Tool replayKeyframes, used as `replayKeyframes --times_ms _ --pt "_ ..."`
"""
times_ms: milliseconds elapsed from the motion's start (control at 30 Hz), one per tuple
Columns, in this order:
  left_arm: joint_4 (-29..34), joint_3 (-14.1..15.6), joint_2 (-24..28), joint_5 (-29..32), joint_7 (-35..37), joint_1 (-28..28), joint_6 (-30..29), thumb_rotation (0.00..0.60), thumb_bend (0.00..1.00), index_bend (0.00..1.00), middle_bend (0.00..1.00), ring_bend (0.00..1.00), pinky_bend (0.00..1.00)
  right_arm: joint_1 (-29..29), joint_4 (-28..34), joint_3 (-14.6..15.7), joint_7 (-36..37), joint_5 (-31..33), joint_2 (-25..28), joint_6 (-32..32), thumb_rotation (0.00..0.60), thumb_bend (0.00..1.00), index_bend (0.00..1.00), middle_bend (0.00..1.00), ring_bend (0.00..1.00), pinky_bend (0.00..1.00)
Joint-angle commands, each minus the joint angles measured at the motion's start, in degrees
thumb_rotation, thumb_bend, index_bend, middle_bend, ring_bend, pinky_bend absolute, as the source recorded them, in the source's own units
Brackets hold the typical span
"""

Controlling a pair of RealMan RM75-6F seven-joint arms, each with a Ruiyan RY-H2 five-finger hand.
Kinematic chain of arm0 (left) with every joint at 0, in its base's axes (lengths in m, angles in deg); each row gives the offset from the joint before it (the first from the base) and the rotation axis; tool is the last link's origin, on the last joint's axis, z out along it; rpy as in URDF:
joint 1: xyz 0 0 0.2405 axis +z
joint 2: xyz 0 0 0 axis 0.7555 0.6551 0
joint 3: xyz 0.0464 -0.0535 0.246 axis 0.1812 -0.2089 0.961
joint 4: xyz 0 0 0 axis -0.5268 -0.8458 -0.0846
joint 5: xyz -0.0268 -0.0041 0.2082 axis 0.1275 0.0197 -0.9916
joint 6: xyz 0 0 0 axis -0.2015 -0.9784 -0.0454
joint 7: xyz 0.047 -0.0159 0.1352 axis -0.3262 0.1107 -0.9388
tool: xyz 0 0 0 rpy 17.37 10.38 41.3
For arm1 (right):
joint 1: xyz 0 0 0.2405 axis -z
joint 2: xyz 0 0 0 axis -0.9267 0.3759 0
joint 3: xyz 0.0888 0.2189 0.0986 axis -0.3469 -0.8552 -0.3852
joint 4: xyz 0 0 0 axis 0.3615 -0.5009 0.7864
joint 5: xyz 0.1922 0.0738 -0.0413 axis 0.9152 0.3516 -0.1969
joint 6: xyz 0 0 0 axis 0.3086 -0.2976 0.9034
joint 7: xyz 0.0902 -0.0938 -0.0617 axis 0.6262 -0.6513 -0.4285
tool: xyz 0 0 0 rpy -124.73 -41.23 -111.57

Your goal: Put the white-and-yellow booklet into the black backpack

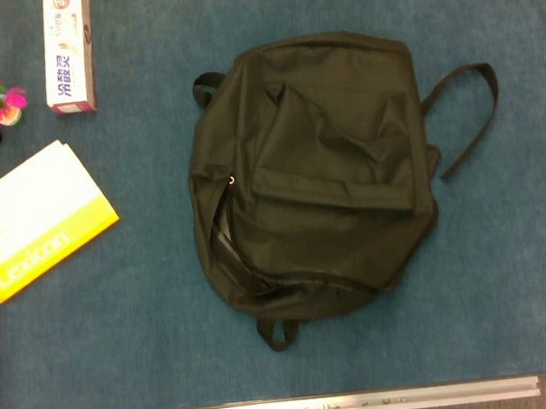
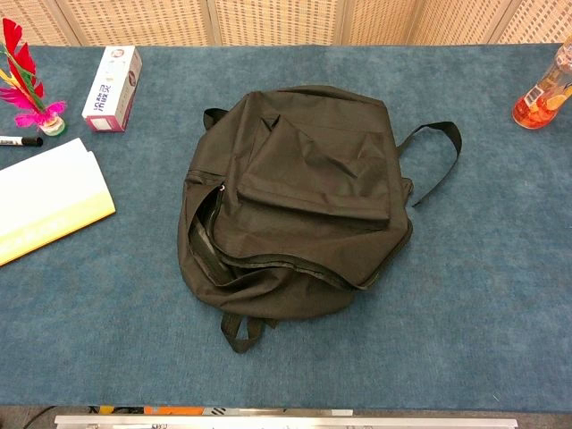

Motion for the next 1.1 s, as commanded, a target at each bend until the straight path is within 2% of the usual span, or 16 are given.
replayKeyframes --times_ms 33,333,633,867,1000,1100 --pt "-0.06 -0.1 -0.02 0.03 0.02 0.07 0.11 0.6 0.44 0.17 0.27 0.23 0.3 0.04 0.11 0.0 0.03 0.0 0.04 -0.08 0.6 0.07 0.29 0.35 0.2 0.38" --pt "0.16 0.83 0.35 -2.53 -0.14 -0.15 1.25 0.6 0.44 0.17 0.27 0.23 0.3 -0.34 0.21 -0.19 0.23 -0.24 0.04 0.06 0.6 0.07 0.29 0.35 0.2 0.38" --pt "1.24 2.44 -1.4 -5.37 -5.26 -3.07 7.44 0.6 0.44 0.18 0.26 0.23 0.28 -0.78 -0.68 -0.16 0.87 0.09 -0.39 0.98 0.6 0.07 0.29 0.35 0.2 0.38" --pt "0.99 2.18 -4.73 -0.77 -11.72 -6.61 16.17 0.6 0.42 0.18 0.22 0.23 0.27 -0.74 -1.82 -0.09 1.74 0.74 -0.69 1.41 0.6 0.07 0.29 0.35 0.2 0.38" --pt "0.56 1.28 -6.6 3.79 -14.49 -8.3 20.2 0.6 0.4 0.15 0.17 0.16 0.25 -0.75 -2.34 -0.13 2.15 1.06 -0.9 1.59 0.6 0.07 0.29 0.35 0.2 0.38" --pt "-0.6 0.53 -8.36 7.54 -16.35 -9.41 22.76 0.6 0.39 0.13 0.15 0.15 0.25 -0.83 -2.8 -0.11 2.5 1.16 -1.13 1.82 0.6 0.07 0.29 0.35 0.2 0.38"
